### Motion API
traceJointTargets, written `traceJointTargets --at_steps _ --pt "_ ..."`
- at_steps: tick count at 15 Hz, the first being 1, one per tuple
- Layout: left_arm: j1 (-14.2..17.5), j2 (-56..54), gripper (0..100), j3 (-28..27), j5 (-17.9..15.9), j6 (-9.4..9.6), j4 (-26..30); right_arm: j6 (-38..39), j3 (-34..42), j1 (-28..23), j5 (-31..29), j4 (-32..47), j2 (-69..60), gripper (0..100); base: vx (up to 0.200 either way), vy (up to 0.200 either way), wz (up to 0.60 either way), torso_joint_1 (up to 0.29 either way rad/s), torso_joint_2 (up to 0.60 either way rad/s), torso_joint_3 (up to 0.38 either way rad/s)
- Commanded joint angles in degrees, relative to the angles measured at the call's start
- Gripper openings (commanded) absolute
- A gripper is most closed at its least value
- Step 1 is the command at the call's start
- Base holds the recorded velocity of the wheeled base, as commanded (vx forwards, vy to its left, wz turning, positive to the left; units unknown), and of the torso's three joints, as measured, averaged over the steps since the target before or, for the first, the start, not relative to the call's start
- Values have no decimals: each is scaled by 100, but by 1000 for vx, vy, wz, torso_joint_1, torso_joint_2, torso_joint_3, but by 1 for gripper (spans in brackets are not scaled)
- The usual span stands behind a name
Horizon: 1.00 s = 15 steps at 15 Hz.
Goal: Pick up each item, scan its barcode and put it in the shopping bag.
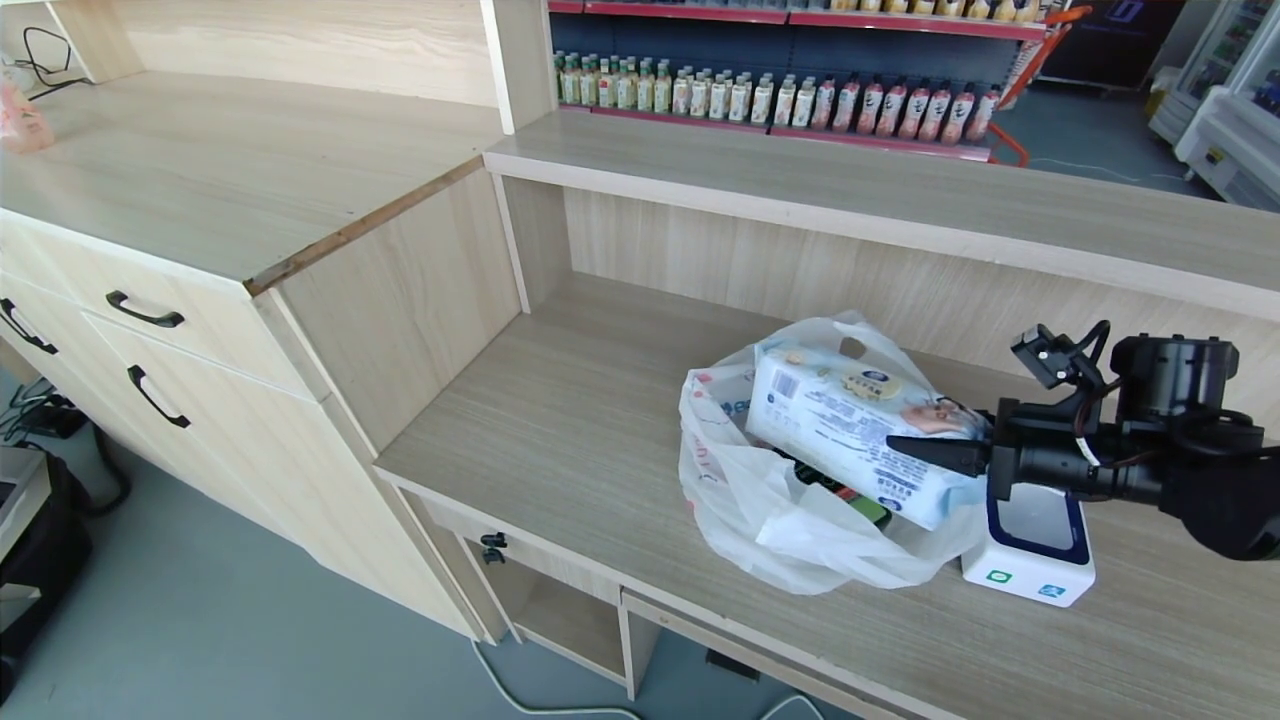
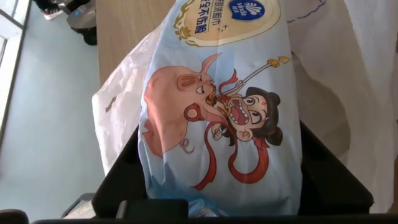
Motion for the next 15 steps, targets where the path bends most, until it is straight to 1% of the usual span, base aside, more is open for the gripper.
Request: traceJointTargets --at_steps 1,5,8,15 --pt "1 5 100 0 1 0 -1 -229 9 -180 4 90 233 0 0 0 0 0 0 0" --pt "1 5 100 0 1 0 -1 -344 -194 -347 -5 99 400 0 0 0 0 0 0 0" --pt "1 5 100 0 1 0 -1 -352 -308 -338 -5 90 462 0 0 0 0 0 0 0" --pt "1 5 100 0 1 0 -1 -370 -317 -311 -5 178 365 0 0 0 0 0 0 0"
